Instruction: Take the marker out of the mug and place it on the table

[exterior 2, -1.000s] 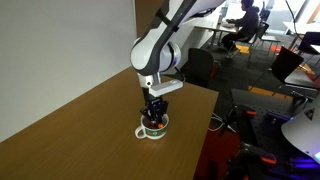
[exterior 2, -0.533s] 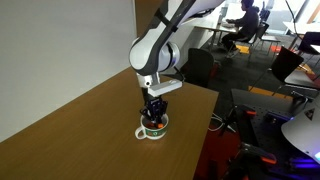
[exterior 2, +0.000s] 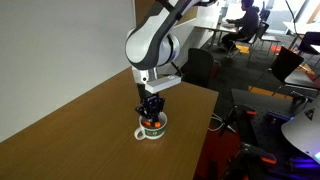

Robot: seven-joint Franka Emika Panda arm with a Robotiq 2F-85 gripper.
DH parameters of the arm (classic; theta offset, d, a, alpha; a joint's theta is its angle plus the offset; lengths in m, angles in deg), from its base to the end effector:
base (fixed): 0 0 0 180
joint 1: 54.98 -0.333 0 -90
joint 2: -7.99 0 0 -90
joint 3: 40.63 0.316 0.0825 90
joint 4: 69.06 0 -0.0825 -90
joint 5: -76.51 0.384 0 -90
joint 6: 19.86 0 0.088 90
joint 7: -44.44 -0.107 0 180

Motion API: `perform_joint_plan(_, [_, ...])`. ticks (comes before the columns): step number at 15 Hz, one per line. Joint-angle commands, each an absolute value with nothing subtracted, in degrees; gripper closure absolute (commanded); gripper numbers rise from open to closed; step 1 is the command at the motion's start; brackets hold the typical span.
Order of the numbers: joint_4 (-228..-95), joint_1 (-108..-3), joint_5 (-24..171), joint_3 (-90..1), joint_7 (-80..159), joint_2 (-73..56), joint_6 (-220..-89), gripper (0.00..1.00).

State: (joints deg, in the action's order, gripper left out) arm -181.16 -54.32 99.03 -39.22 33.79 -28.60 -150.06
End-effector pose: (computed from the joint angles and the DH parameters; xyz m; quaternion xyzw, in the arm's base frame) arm 0.5757 0.0174 0.1242 -0.9502 0.2324 0.1708 0.1181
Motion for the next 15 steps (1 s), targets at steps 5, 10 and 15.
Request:
perform_joint_plan(5, [-188.96, -58.49, 94.36, -39.69, 30.12, -18.06, -153.25, 0.95])
perform_joint_plan(10, [-188.76, -61.23, 85.99, -40.41, 30.53, -17.95, -155.03, 0.95])
perform_joint_plan(15, [-186.37, -63.85, 75.47, -42.28, 28.15, -21.49, -158.59, 0.95])
